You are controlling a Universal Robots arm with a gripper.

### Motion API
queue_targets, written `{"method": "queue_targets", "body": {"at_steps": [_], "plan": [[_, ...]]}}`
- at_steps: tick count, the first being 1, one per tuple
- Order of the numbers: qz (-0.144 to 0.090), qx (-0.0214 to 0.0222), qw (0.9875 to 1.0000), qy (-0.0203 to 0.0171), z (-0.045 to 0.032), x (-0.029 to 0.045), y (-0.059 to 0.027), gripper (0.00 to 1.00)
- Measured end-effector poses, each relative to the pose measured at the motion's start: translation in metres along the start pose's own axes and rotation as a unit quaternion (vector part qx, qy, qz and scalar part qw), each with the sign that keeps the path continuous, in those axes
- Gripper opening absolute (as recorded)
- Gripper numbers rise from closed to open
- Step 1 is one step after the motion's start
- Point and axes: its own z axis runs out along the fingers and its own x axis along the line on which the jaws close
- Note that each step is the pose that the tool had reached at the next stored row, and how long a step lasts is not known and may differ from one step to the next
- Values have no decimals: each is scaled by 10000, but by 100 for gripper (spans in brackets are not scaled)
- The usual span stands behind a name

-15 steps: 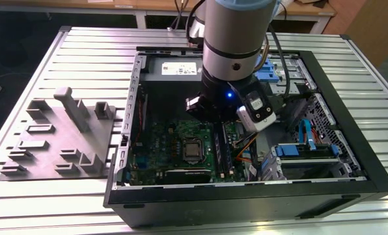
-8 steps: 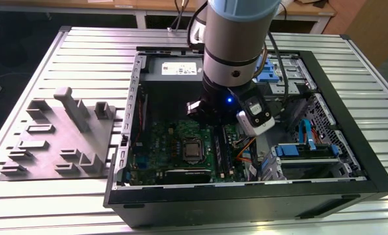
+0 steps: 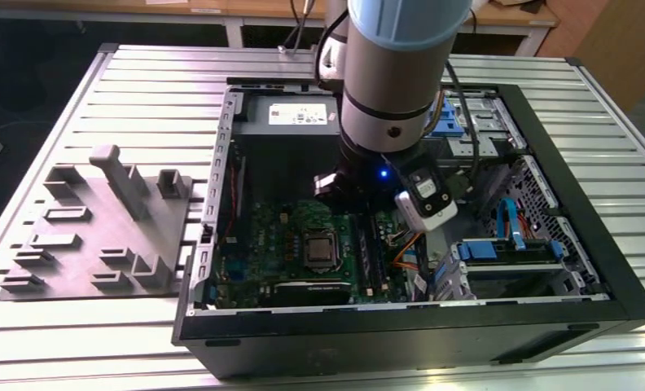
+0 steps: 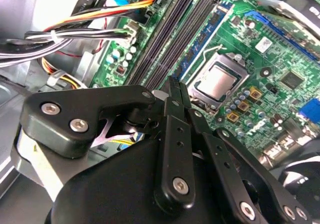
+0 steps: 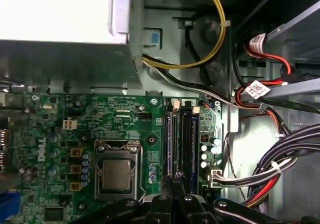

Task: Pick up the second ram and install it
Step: 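Insert the second ram into the second slot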

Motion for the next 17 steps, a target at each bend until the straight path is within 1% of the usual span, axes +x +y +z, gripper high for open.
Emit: {"method": "queue_targets", "body": {"at_steps": [6,10,13,17], "plan": [[0,-1,10000,0,61,-53,-4,11],[1,0,10000,0,88,-55,-5,11],[0,0,10000,0,122,-54,-7,11],[0,1,10000,0,125,-54,-8,11]]}}
